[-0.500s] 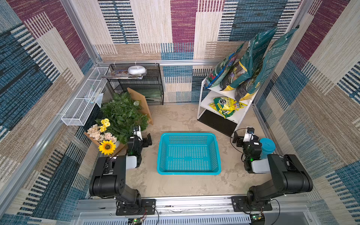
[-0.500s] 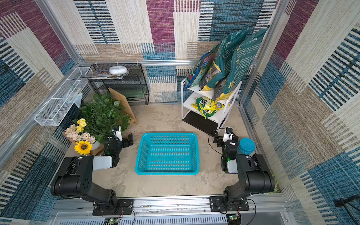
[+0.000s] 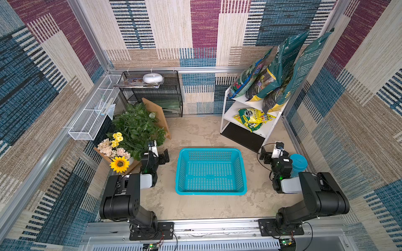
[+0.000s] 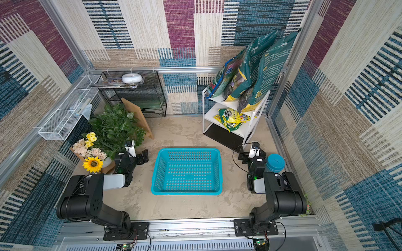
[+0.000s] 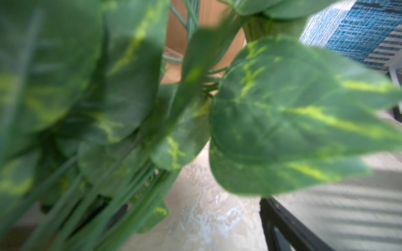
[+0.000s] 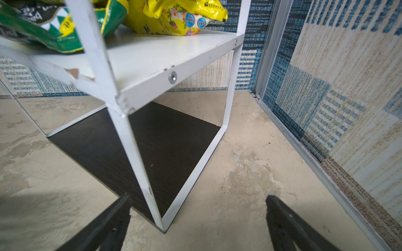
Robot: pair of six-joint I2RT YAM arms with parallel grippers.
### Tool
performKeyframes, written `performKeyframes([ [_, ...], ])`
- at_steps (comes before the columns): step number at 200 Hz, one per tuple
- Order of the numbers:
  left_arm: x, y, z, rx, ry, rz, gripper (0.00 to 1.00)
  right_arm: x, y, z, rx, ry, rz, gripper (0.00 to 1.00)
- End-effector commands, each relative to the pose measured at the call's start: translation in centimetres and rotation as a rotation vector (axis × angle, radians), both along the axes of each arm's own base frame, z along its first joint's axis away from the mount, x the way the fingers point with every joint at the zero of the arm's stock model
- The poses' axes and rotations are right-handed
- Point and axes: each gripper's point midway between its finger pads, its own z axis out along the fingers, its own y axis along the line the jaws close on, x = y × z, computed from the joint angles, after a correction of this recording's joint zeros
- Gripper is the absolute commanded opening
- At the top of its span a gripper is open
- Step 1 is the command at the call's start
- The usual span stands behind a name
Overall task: Take down the fertilizer bag from the shelf
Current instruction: Pick up the fertilizer bag from the shelf.
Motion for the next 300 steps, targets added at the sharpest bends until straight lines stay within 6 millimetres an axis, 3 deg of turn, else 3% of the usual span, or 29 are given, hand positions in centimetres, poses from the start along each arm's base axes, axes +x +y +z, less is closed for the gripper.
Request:
performKeyframes([
  [1, 0.2, 0.0, 0.5, -0.019, -0.026, -0.011, 0.99, 0.2, 0.1, 0.7, -0.002, -0.027, 0.004, 0.99],
  [21, 0.2, 0.1, 0.7, -0.016, -0.032, -0.009, 0.99, 0.1, 0.1, 1.1, 0.007, -0.043, 0.004, 0.99],
  [38, 0.0, 0.4, 2.6, -0.006, -0.037, 0.029, 0.99, 0.3, 1.0, 2.6, -0.029, -0.056, 0.028, 0.99],
  [59, -1.5, 2.7, 4.7, -0.041, 0.045, 0.218, 0.99, 0.4, 1.5, 5.2, -0.030, -0.048, 0.018, 0.99],
  [75, -1.9, 1.6, 6.2, -0.082, 0.025, 0.169, 0.99, -0.1, 0.7, 7.5, 0.153, -0.059, -0.056, 0.99],
  [116, -2.7, -0.5, 8.4, -0.208, -0.087, 0.087, 0.99, -2.8, 3.9, 13.2, 0.177, -0.131, 0.145, 0.99],
  [143, -2.8, -1.7, 9.3, -0.253, -0.109, 0.027, 0.99, -5.7, 1.6, 15.3, 0.248, -0.288, 0.027, 0.99],
  [159, -2.5, -2.1, 9.5, -0.296, -0.103, 0.015, 0.99, -7.0, 1.6, 17.3, 0.279, -0.344, 0.036, 0.99],
  [181, -2.3, -4.3, 10.8, -0.356, -0.071, -0.100, 0.99, -8.1, 2.2, 22.9, 0.316, -0.380, 0.084, 1.00],
  [208, -3.3, -7.8, 14.1, -0.311, -0.147, -0.206, 0.99, -8.3, 3.6, 32.1, 0.321, -0.342, 0.159, 0.92],
  [243, -5.5, -12.9, 18.9, -0.221, -0.195, -0.307, 0.99, -9.5, 5.4, 39.8, 0.318, -0.359, 0.262, 0.95],
  [265, -6.5, -15.4, 22.4, -0.254, -0.165, -0.383, 0.99, -10.5, 6.4, 42.5, 0.303, -0.386, 0.327, 0.96],
  [282, -7.3, -17.9, 25.1, -0.311, -0.177, -0.481, 0.99, -10.6, 8.4, 43.2, 0.315, -0.373, 0.451, 0.95],
  [300, -7.2, -18.7, 26.6, -0.335, -0.170, -0.490, 0.99, -10.4, 11.1, 43.3, 0.363, -0.343, 0.601, 0.94],
])
